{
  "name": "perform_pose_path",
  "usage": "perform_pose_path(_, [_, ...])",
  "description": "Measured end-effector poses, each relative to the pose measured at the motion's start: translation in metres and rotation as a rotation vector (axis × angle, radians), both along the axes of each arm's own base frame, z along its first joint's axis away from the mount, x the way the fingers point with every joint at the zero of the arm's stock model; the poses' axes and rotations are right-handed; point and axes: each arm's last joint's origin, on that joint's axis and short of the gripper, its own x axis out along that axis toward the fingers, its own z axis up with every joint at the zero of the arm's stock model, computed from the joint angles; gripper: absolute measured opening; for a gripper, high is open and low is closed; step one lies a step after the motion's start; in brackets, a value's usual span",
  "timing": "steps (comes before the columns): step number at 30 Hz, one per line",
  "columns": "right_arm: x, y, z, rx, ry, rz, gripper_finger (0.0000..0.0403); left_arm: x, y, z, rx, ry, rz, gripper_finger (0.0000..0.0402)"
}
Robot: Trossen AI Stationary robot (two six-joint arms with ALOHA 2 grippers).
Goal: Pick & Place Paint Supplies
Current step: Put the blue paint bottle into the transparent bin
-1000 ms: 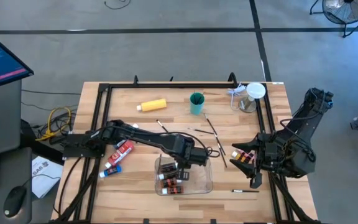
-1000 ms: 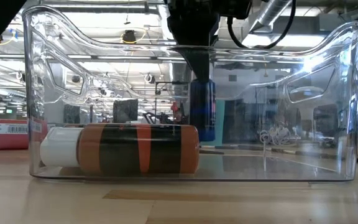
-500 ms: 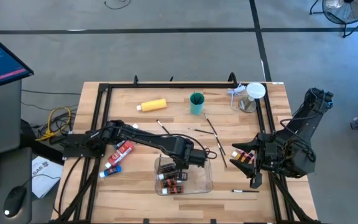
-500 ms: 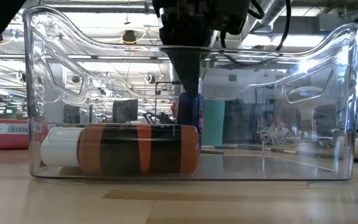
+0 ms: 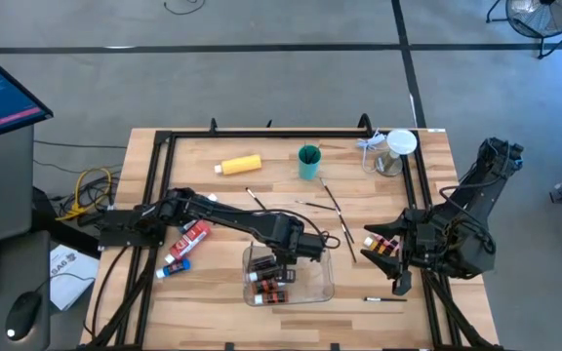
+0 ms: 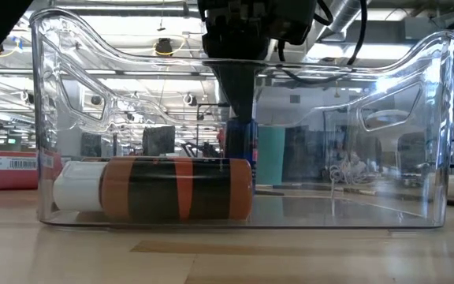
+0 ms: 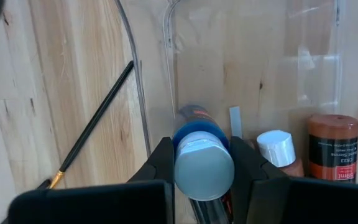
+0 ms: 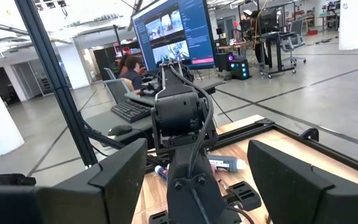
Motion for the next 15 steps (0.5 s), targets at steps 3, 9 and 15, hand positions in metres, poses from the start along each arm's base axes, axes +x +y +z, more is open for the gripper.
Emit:
perform_pose_path(3, [0.0,0.0,-0.0001,-0.001,0.001,0.0,0.027,-0.0001,-0.0001,0.0,-0.005,0.0,0.01,0.0042])
perform_pose_path(9, [0.0,0.0,-0.0002,-0.003,0.002,0.0,0.027,-0.0002,-0.001,0.0,-0.007,0.0,0.011,0.0042])
perform_pose_path(15, [0.0,0.0,-0.0004,-0.004,0.003,0.0,0.027,0.0,-0.0009,0.0,-0.008,-0.001,0.011,0.0042])
